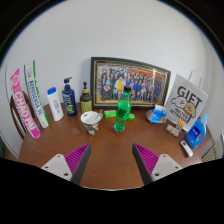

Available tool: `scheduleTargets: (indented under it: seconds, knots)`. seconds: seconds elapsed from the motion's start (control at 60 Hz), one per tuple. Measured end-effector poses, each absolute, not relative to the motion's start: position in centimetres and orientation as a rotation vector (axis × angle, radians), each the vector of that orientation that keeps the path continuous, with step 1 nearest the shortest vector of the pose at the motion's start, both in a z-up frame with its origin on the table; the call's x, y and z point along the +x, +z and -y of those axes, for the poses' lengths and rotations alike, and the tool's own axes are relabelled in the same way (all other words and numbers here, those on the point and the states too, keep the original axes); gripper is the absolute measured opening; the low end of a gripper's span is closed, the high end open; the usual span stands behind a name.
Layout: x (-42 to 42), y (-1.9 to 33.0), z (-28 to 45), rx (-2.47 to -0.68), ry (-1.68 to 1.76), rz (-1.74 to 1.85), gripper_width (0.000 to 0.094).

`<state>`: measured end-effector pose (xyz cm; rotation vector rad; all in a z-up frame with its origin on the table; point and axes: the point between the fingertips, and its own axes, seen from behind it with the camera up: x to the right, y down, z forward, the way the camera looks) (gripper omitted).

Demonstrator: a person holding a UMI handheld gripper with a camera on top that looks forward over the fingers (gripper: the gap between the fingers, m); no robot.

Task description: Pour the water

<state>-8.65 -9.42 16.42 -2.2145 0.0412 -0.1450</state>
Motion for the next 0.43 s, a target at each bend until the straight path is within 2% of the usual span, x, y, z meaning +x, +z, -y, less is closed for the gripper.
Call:
scheduleTargets:
  seconds: [0.2,0.433]
  knots:
    - [-11.1,17.9,13.6,-2.200,-0.168,-0.018,0.0852]
    - [-12.4,18.5,14.6,-2.184,-0.181,0.001,0.0850]
